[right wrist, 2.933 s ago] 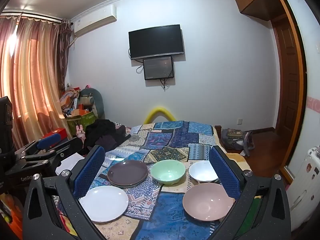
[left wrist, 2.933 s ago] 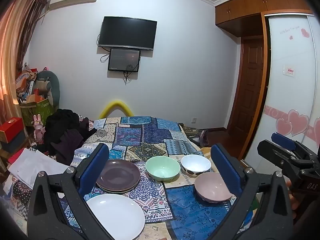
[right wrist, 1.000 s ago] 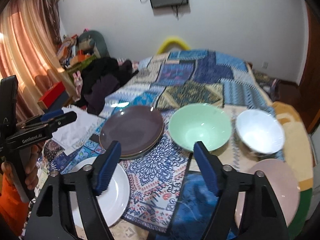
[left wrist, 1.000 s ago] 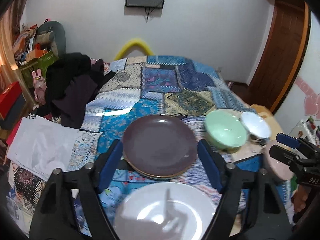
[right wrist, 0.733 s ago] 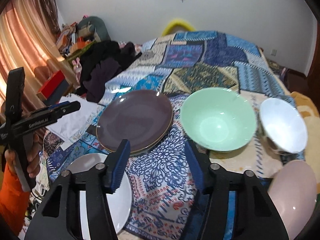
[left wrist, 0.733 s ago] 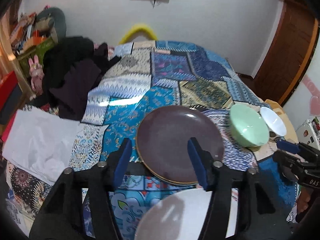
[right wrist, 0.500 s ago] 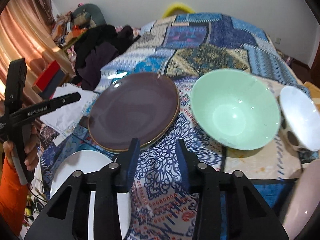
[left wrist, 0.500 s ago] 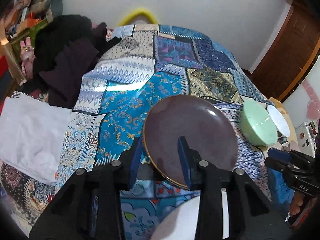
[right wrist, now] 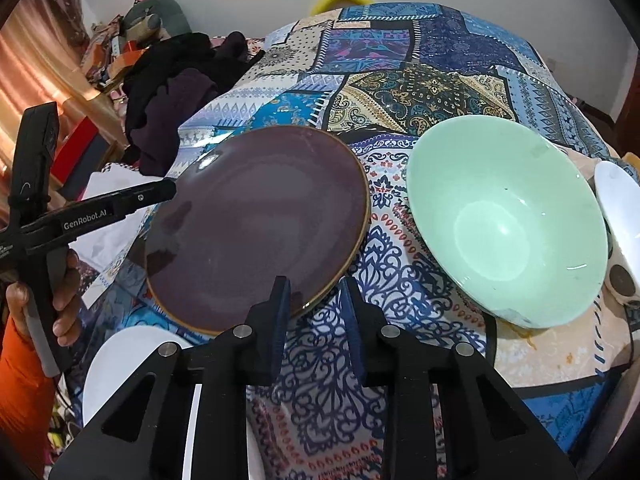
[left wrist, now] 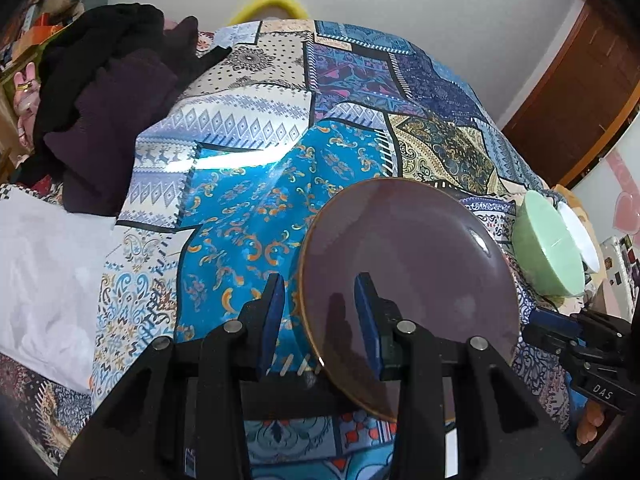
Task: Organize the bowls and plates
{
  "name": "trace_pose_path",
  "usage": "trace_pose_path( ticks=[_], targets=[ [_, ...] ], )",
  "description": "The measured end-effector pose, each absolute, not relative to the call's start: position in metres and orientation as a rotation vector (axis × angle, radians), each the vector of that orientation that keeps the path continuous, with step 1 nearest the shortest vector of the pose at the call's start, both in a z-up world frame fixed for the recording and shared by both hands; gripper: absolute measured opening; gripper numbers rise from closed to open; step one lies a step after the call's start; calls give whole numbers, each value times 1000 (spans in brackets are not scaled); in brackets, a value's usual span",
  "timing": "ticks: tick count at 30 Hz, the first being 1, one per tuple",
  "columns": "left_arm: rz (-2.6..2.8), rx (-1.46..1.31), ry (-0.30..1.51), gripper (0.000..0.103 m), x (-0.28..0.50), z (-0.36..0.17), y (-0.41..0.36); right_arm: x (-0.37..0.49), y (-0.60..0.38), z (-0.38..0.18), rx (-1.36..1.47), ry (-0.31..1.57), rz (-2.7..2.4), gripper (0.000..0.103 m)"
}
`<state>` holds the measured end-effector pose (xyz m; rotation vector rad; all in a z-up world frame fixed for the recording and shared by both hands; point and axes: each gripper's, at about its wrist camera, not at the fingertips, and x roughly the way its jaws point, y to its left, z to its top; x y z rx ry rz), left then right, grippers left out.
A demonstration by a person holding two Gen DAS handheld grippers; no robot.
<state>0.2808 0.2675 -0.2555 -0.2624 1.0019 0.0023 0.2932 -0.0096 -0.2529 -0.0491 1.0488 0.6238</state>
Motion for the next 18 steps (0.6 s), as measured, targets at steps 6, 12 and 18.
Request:
trace_pose_path(
  ticks=[6,12,18],
  targets=[
    [-8,-235,1001,32,289,-261,262,300,-3,-258,-57,1039,585,24],
    [-17,-266,1058,31,300,-279,264,308,-3,-264,-41,1052,568,24],
    [-13,-277,1045,30,295,-280,262,310,-6,-266,-36,1051,581,24]
  ],
)
